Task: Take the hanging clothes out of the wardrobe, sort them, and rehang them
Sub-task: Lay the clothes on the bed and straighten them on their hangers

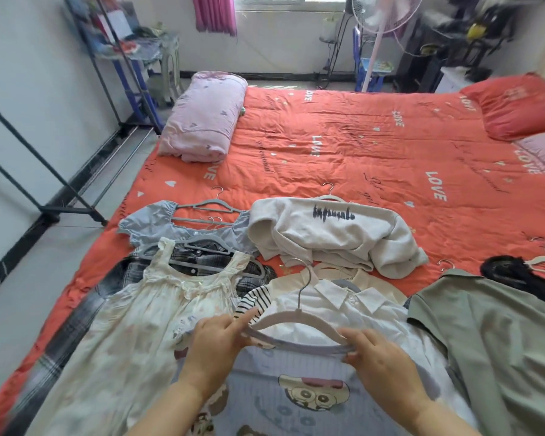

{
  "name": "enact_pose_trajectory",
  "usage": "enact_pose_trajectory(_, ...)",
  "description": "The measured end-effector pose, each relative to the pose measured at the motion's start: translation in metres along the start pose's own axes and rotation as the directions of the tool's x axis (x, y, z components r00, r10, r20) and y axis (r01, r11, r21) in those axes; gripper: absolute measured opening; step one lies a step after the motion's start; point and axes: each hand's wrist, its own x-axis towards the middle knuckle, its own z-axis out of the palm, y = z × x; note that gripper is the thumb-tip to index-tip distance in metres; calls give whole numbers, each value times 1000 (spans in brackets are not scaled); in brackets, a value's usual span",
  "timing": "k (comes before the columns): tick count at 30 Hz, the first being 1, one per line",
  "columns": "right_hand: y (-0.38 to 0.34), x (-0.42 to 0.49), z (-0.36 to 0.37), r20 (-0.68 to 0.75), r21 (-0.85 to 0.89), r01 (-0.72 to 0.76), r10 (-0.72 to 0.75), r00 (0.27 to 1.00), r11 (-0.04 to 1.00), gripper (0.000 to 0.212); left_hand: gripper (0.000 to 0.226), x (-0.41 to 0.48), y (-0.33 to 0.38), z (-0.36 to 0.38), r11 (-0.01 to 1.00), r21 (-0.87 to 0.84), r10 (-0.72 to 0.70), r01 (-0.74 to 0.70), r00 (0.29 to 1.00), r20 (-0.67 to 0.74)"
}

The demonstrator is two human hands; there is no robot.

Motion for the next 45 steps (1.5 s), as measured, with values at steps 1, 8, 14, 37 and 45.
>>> enact_pose_trajectory(1, -12, 0, -3, -10, 11, 4, -4, 1000, 1000, 80, 75, -7, -4, -10, 1000, -16, 12, -12, 1000, -19)
enact_pose_trajectory(8, -130, -4, -32, -88, -56, 76, -81, 993, 996, 67, 54, -72, -36, -104, 991, -97, 63, -88, 969, -239)
enact_pose_trajectory(14, -245, -1, -51, -163, -96, 121, -136, 977, 988, 54, 42, -143, -70, -195, 994, -88, 38, -70, 945, -325)
enact_pose_trajectory(37, -337, 102, -58, -29, 159, -30, 35, 999, 987, 35, 35, -109, -122, -334, 991, 6, -129, 134, 964, -232)
enact_pose_trajectory(45, -223, 165, 46, 216, 245, -193, 141, 966, 950, 29, 31, -10, -181, -210, 954, 61, -286, 293, 953, -97)
